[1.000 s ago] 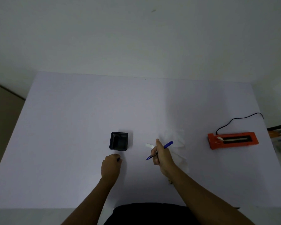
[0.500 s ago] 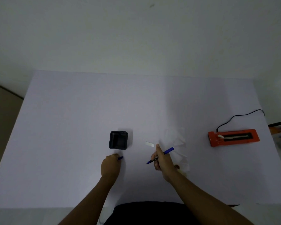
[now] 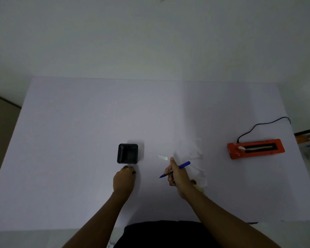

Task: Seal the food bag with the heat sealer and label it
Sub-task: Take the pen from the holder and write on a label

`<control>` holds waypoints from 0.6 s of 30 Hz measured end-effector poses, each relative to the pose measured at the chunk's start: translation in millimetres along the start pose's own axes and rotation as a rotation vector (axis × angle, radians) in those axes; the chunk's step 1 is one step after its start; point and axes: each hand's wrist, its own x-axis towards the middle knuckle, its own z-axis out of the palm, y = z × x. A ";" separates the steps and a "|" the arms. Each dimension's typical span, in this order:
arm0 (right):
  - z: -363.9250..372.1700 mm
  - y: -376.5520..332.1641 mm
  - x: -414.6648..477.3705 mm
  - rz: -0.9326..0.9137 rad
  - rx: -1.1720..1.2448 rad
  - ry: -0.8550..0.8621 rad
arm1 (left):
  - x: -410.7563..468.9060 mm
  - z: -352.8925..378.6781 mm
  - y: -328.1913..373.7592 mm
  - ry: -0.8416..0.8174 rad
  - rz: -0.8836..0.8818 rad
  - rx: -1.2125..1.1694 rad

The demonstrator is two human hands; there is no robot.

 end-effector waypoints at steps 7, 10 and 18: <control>-3.3 -3.5 2.7 0.007 0.014 0.011 | -3.8 6.8 12.7 0.001 0.039 -0.171; -3.7 -4.2 3.2 0.015 0.007 0.010 | -5.6 9.7 12.6 -0.002 0.035 -0.161; -7.6 -1.9 5.0 0.014 0.024 0.018 | -12.3 5.9 25.1 0.046 0.057 -0.171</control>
